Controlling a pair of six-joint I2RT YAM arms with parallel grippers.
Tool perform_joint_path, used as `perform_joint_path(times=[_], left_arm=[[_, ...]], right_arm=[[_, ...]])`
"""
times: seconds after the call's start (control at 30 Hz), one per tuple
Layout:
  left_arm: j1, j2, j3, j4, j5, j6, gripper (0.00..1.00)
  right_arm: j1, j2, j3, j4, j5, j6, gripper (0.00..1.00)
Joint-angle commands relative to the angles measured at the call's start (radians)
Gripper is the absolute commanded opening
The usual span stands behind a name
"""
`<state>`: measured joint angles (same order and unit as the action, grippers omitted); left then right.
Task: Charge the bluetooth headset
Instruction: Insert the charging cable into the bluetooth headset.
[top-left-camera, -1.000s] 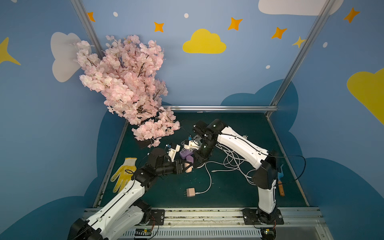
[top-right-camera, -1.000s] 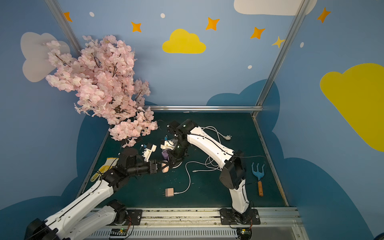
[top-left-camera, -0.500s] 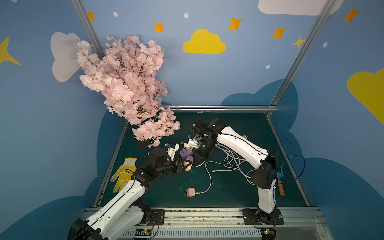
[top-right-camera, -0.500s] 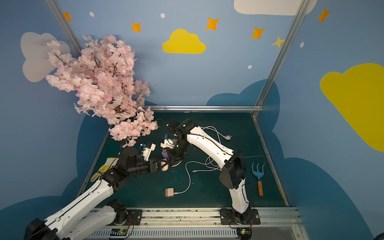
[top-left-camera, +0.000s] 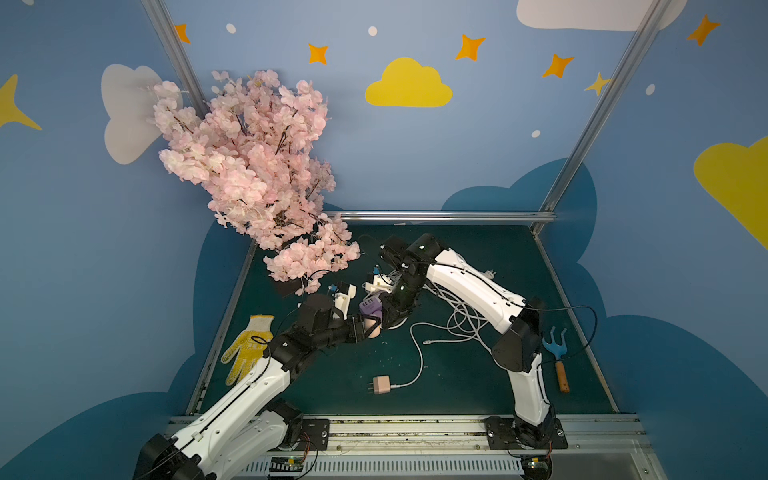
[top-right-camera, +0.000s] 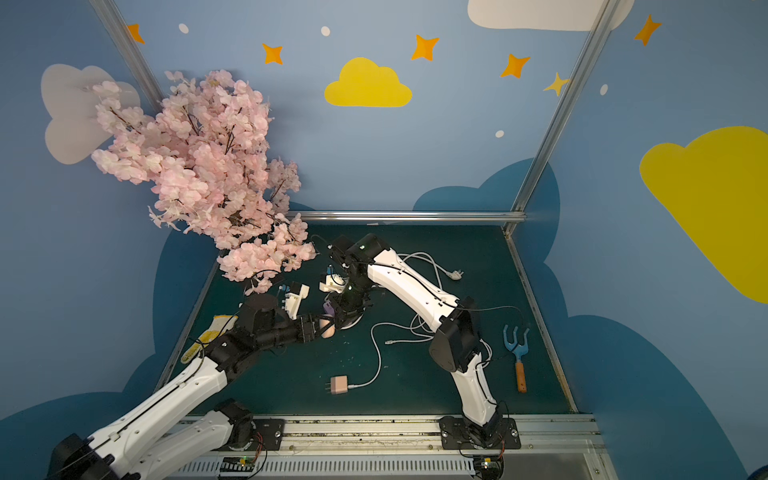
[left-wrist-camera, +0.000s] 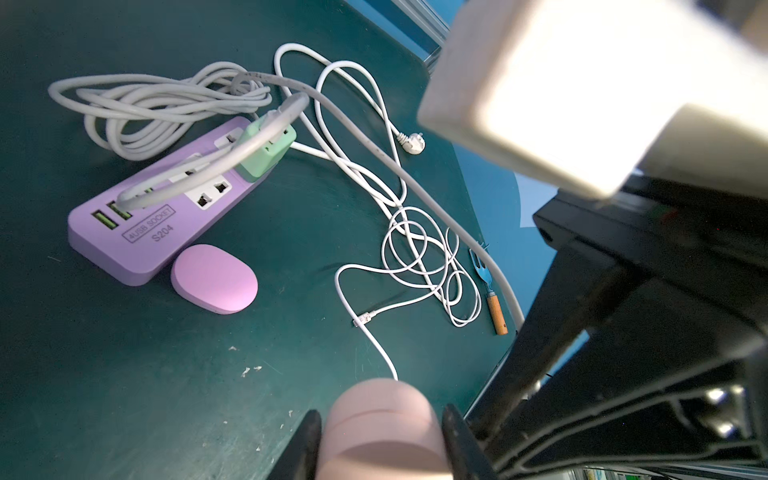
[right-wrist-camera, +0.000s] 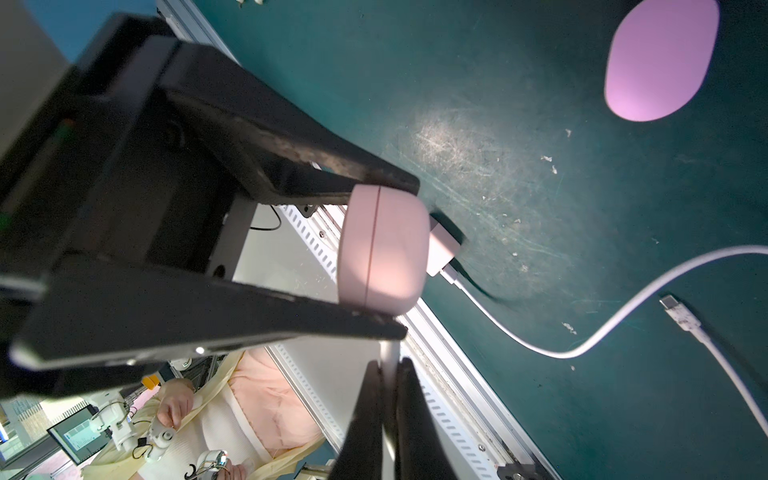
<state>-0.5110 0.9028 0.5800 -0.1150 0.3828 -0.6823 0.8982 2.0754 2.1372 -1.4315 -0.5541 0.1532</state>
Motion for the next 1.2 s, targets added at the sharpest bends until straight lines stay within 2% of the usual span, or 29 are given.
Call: perform_joint_path(times=[0.0,0.3,0.33,0.57,0.73,0.87,1.03,1.17], left_arm=[[-0.085,-0.027,0.077,0.191,0.321,-0.015,0.03],[-0.091,-0.041,0.079,0.191,0.342,-0.023,0.03],[-0.090,-0.042,0.078,0.175,0.335,-0.017,0.03],[-0.089,-0.024,0.079,0.035,0.256,0.040,0.03],[-0.089,0.010,0.096,-0.009,0.218,0.059,0.03],[-0.088,0.026,0.117,-0.064,0.165,0.069,0.03],[-0.084,0.035,0.126,-0.109,0.104,0.066,0.03],[-0.080,0.056,0.129,-0.101,0.104,0.057,0.03]], right_arm=[[0.011,0.054,-0.002,0.448,-0.010,0.000,0.00],[-0.012,0.073,0.002,0.502,-0.059,0.000,0.01],[-0.017,0.067,-0.001,0.500,-0.062,-0.002,0.08],[-0.036,-0.051,-0.104,0.544,-0.074,-0.005,0.31],[-0.039,-0.135,-0.174,0.547,-0.035,0.003,0.37],[-0.044,-0.228,-0.267,0.567,0.031,-0.002,0.38],[-0.042,-0.413,-0.476,0.744,0.058,-0.028,0.41],[-0.038,-0.570,-0.704,1.046,0.052,-0.011,0.43]])
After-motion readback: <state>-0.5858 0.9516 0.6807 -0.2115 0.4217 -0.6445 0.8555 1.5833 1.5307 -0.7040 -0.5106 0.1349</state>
